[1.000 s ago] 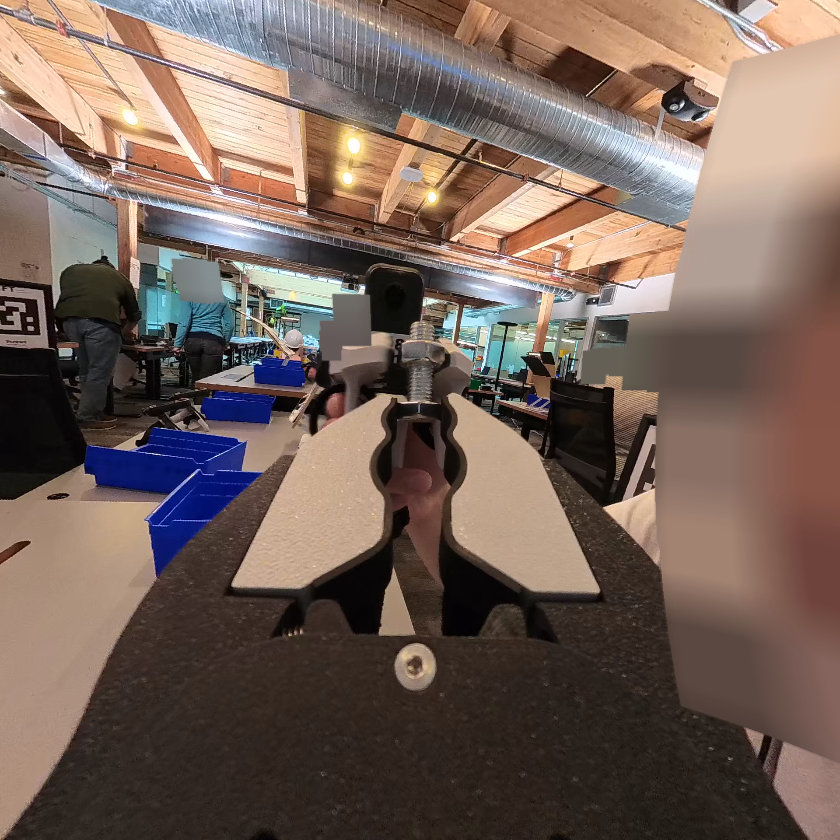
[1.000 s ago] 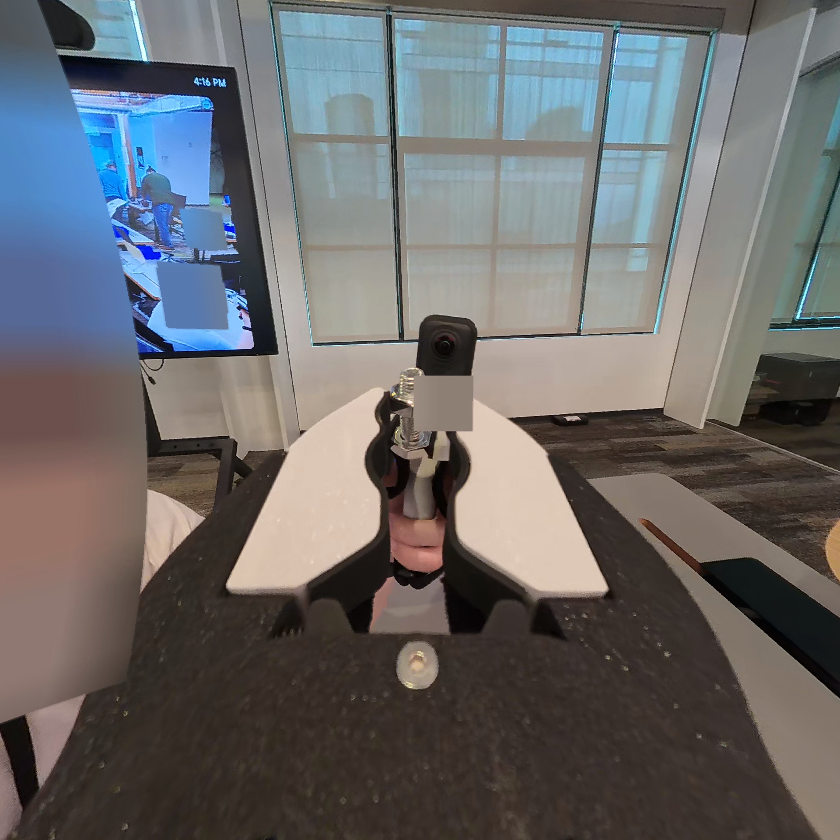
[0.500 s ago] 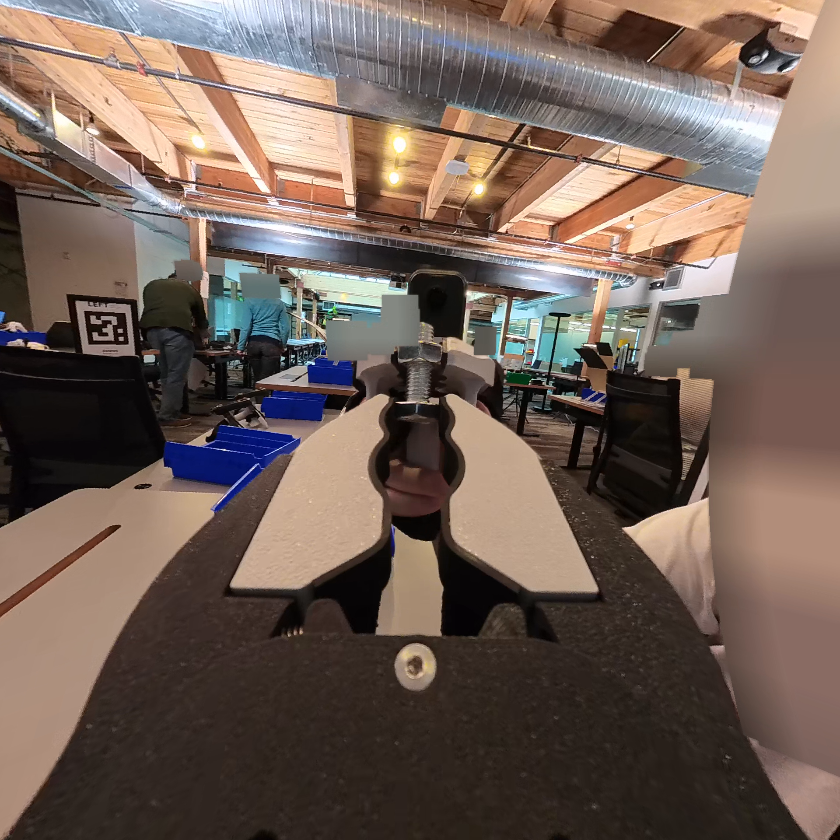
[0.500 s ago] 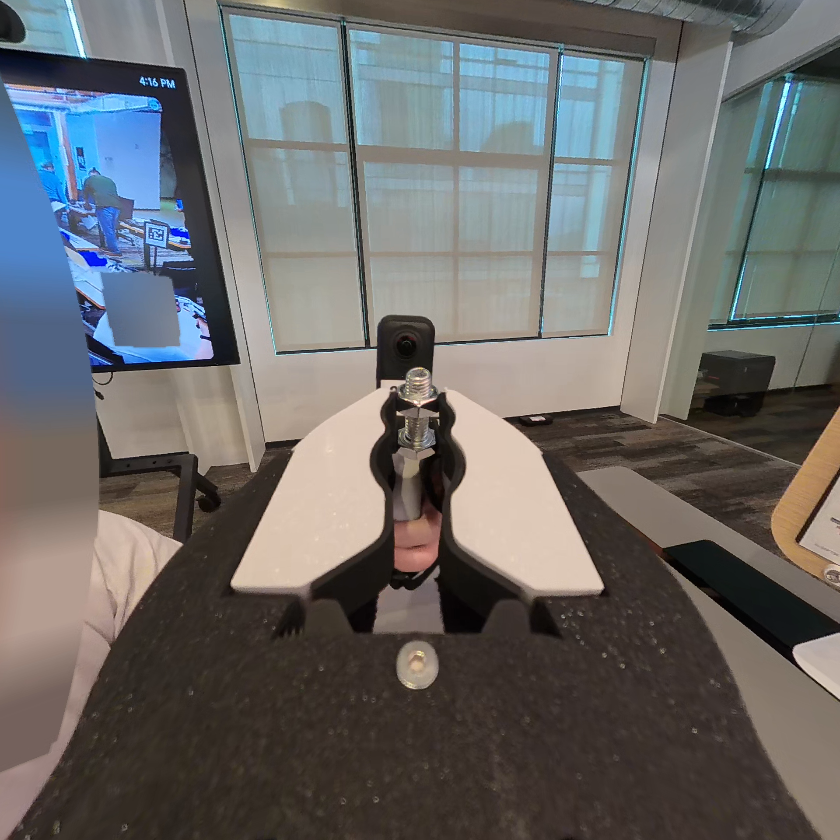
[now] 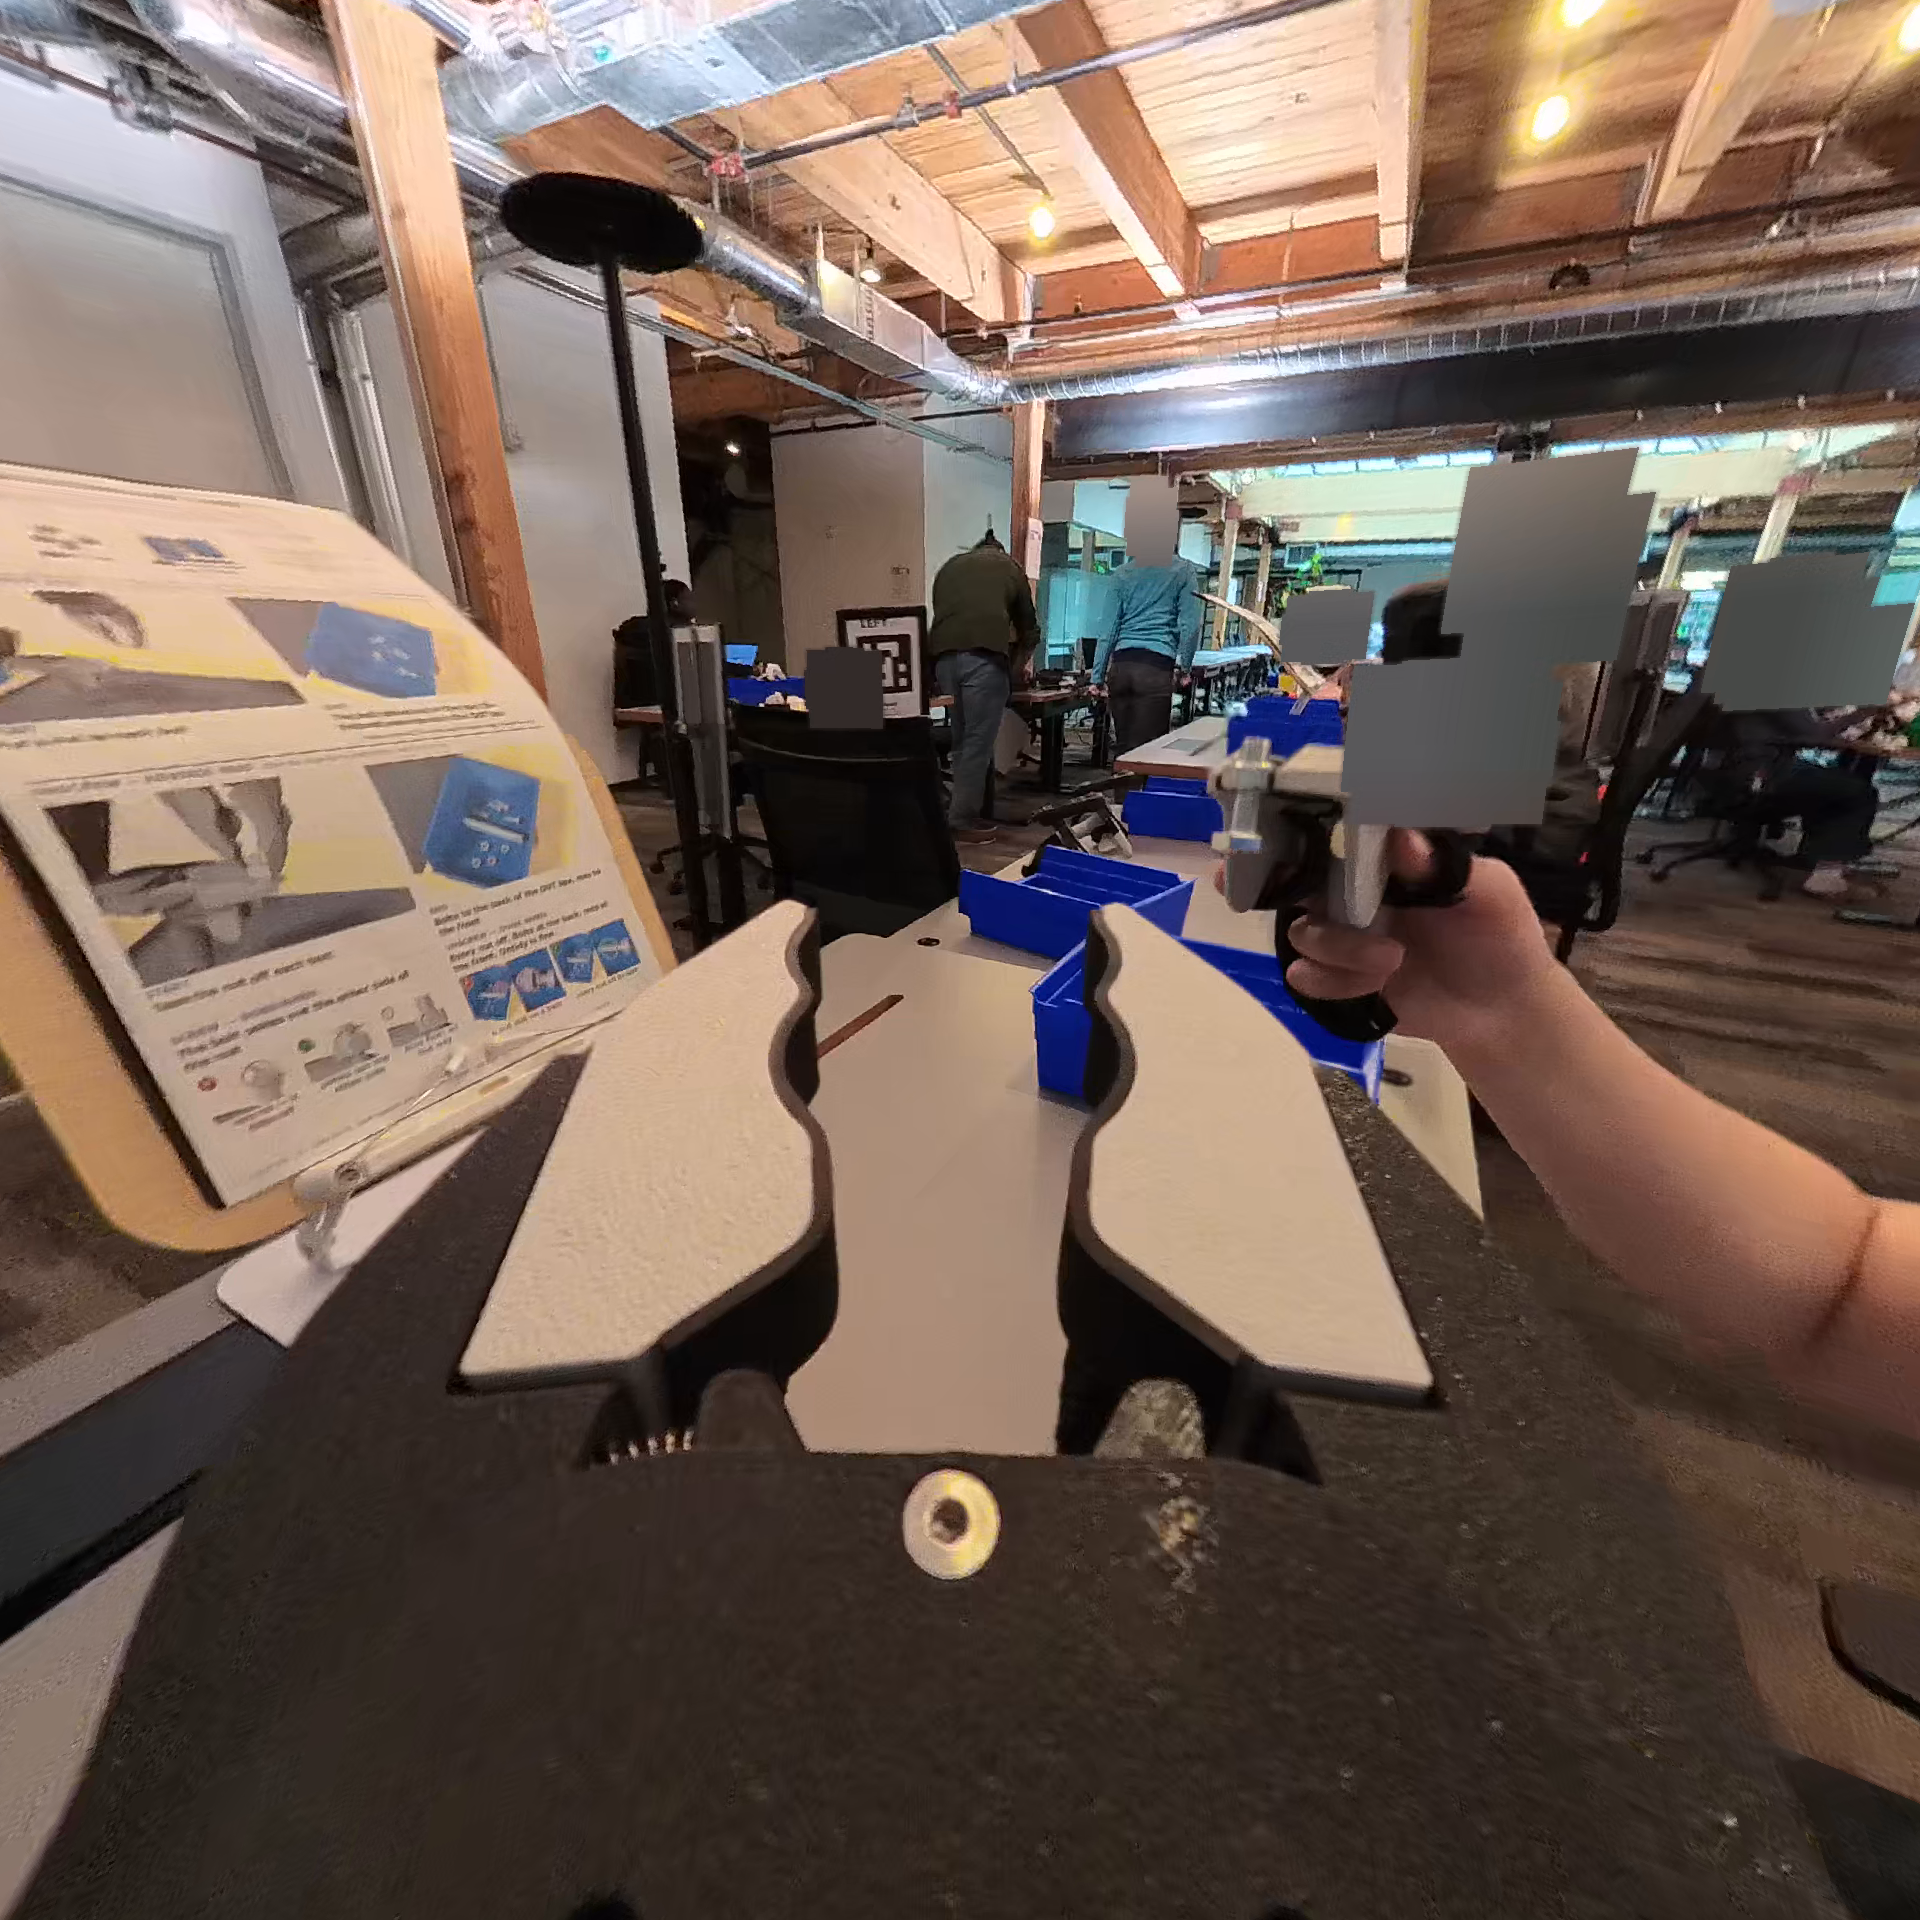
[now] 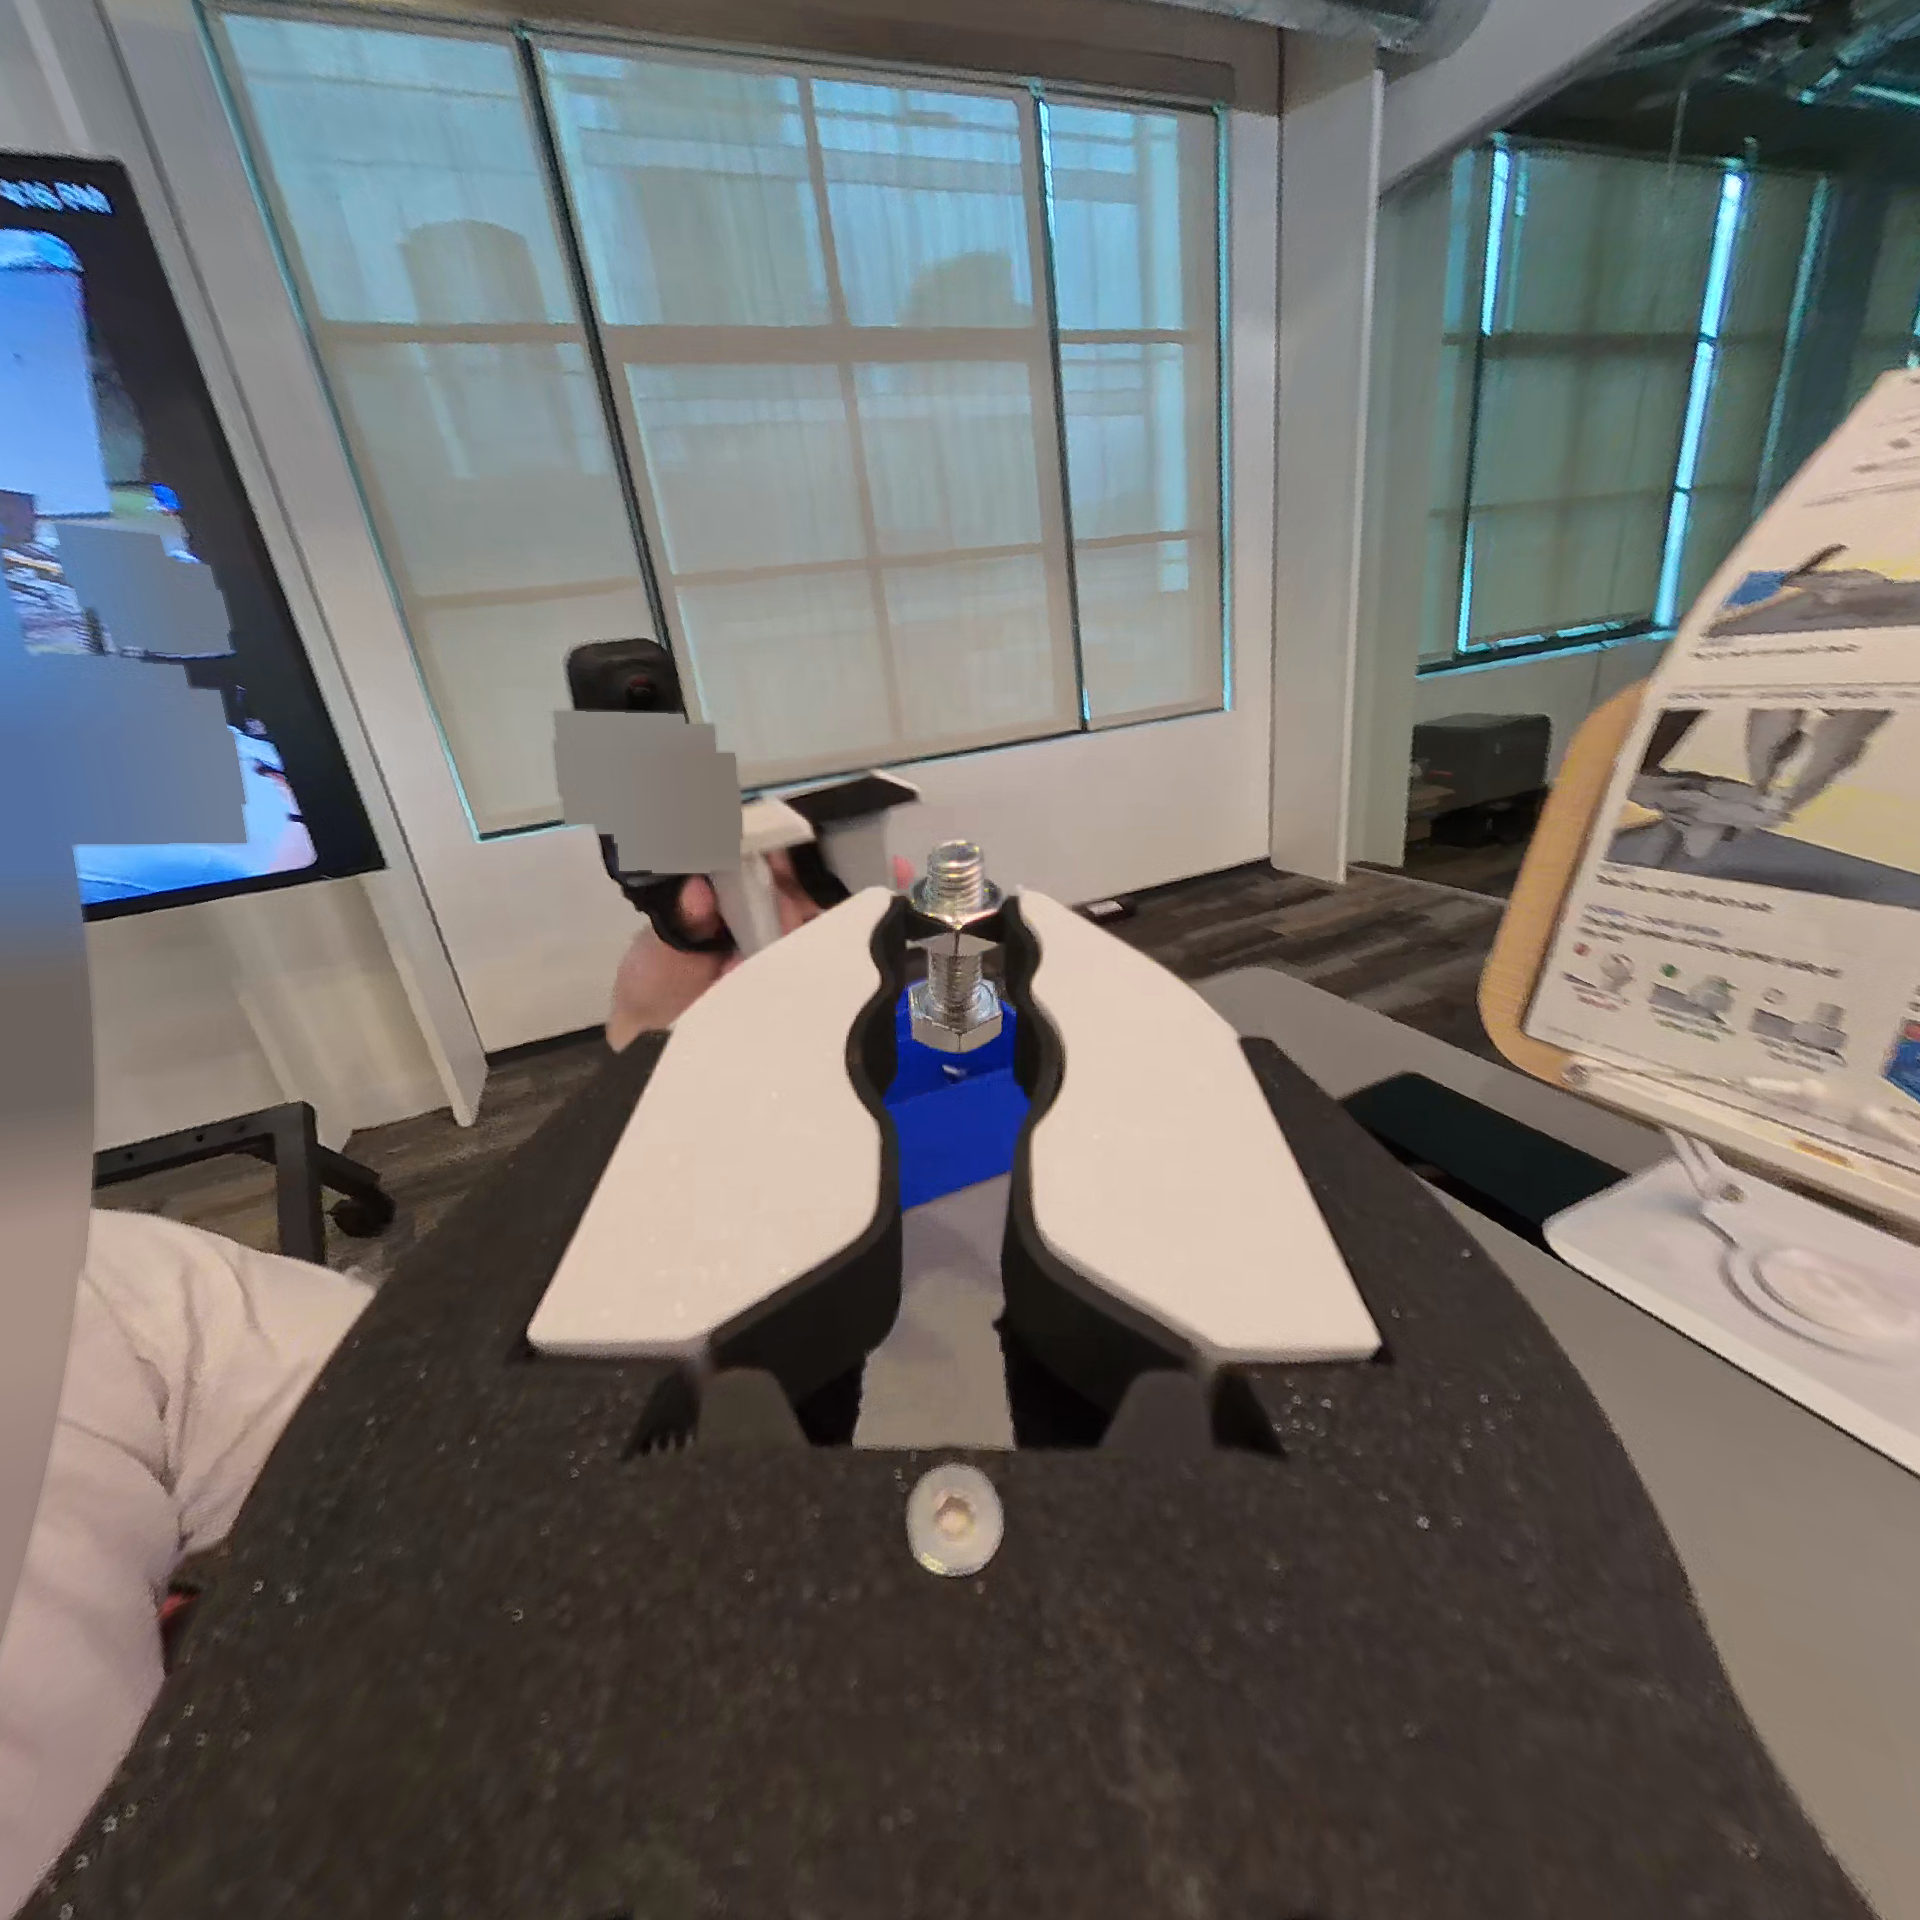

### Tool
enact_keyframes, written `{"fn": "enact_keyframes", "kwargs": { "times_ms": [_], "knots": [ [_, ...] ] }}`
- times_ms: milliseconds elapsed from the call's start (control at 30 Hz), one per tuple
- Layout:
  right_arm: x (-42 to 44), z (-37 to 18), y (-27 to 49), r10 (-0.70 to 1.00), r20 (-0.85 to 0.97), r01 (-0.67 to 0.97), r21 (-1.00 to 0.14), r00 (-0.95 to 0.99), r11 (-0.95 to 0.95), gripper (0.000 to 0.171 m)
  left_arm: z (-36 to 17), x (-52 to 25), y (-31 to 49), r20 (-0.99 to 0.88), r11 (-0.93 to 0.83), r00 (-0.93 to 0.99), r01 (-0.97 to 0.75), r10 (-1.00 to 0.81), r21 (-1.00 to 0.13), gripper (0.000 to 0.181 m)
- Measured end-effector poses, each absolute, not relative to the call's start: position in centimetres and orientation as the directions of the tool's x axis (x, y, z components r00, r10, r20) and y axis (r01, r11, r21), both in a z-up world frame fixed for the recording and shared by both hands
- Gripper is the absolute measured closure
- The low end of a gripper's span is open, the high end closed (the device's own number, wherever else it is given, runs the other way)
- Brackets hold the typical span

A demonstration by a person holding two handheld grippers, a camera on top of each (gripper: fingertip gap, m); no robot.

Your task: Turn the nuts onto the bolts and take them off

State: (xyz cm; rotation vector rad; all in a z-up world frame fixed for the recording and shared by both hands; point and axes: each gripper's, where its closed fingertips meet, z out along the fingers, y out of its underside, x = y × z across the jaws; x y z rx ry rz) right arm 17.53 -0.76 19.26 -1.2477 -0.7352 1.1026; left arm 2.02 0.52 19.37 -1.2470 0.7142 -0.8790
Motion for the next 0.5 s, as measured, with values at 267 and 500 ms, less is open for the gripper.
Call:
{"fn": "enact_keyframes", "kwargs": {
  "times_ms": [267, 500],
  "knots": [
    [26.3, 14.9, 2.8, 0.805, -0.112, -0.013, -0.992, 0.582, -0.129, 0.154, 19.2, -1.9, 2.3, 0.073, 0.062, 0.599, 0.202, -0.797, -0.977, 0.139],
    [39.4, 10.4, 4.4, 0.617, -0.130, 0.160, -0.906, 0.776, -0.393, 0.154, 17.4, 0.6, 3.1, 0.015, 0.035, 0.621, 0.069, -0.784, -0.997, 0.141]
  ]
}}
